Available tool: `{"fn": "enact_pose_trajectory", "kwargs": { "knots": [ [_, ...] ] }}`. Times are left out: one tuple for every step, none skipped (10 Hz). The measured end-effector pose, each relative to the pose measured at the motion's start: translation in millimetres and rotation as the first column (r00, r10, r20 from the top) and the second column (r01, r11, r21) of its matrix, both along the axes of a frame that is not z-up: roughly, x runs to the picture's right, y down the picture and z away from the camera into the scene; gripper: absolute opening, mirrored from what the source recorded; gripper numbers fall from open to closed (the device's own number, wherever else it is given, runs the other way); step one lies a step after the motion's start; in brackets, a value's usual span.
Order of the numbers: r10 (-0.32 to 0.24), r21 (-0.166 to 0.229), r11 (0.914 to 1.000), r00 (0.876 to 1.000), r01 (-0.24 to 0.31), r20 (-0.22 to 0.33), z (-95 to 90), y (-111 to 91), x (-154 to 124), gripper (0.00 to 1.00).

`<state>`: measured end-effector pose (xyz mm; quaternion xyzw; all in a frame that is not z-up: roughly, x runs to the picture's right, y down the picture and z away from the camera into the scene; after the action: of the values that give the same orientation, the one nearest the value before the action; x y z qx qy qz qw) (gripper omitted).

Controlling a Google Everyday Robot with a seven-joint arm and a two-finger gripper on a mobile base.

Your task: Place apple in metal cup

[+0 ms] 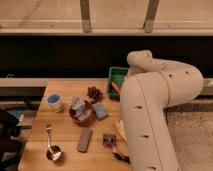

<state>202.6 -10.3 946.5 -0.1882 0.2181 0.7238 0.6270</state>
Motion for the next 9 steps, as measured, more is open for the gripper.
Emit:
{"fn": "enact_pose_trajectory", "kwargs": {
  "knots": [
    [0.006,-0.016,0.9998,1.000,-0.006,-0.007,3.9,4.1,3.9,0.73],
    [0.024,-0.040,0.9989,1.000,-0.025,-0.009,10.5,11.3,7.6,0.73],
    [0.038,-0.066,0.9971,0.999,-0.039,-0.008,19.5,20.2,10.5,0.71],
    [0.051,-0.087,0.9949,0.999,-0.051,-0.006,26.2,27.9,11.9,0.65],
    [0.069,-0.099,0.9927,0.998,-0.068,0.010,29.6,33.8,13.4,0.55],
    [0.095,-0.101,0.9907,0.995,-0.091,0.033,29.4,35.9,16.7,0.45],
    [0.115,-0.100,0.9888,0.992,-0.110,0.045,25.5,36.4,20.4,0.35],
    [0.131,-0.091,0.9880,0.989,-0.125,0.062,18.6,31.5,20.6,0.25],
    [0.136,-0.079,0.9884,0.988,-0.130,0.073,13.2,27.4,19.2,0.16]
  ]
}}
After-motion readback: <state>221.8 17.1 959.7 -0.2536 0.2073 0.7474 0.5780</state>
